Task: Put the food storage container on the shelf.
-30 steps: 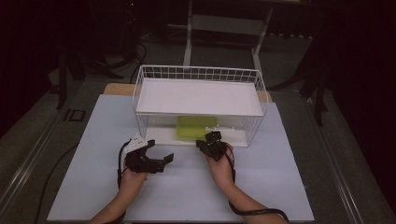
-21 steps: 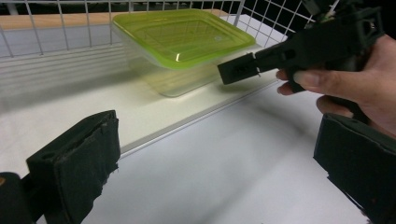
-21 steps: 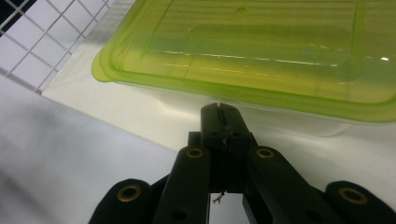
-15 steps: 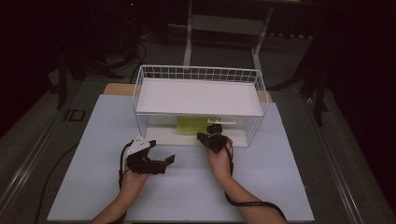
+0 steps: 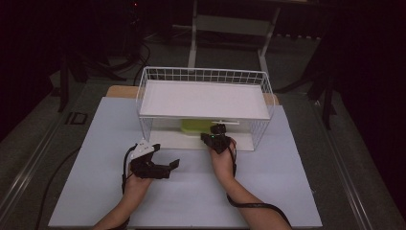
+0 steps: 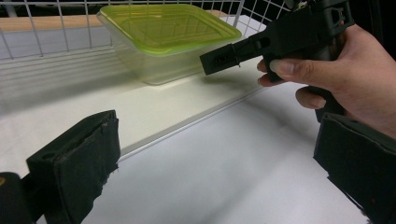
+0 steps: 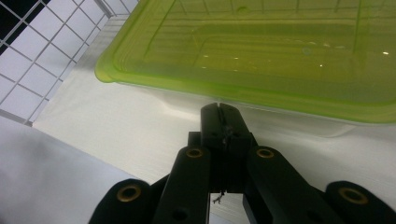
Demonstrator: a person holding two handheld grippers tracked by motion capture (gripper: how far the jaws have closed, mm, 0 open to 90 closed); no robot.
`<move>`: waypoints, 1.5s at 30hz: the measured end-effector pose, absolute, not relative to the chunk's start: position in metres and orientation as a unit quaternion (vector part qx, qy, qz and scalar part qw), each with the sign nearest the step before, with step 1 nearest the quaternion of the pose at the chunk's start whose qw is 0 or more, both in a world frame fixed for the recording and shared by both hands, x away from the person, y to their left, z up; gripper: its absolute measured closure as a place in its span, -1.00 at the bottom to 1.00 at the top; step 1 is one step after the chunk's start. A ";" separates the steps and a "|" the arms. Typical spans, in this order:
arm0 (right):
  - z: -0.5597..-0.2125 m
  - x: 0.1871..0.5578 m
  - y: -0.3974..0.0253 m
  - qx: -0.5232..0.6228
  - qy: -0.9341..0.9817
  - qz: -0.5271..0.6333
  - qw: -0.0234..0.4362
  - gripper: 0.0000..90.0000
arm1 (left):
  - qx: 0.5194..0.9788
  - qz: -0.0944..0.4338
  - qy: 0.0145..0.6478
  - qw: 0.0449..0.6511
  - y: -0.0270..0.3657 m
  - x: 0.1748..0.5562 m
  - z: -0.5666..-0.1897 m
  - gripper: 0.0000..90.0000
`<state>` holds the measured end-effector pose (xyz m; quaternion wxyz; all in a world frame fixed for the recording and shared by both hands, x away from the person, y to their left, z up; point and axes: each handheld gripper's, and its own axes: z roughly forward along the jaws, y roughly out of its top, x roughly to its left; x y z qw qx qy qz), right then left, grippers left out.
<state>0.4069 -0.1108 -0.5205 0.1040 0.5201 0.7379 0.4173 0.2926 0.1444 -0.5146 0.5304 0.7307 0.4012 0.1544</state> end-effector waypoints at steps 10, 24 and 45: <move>-0.509 0.381 -0.111 0.500 0.749 0.424 0.100 0.78 | 0.734 0.150 0.376 0.545 0.142 0.295 -0.511 -0.97; -0.486 0.346 -0.127 0.417 0.764 0.480 0.110 -0.48 | 0.741 0.126 0.313 0.581 0.133 0.294 -0.487 -0.97; -0.465 0.299 -0.165 0.359 0.775 0.507 0.116 -0.62 | 0.750 0.090 0.273 0.596 0.134 0.267 -0.470 -0.97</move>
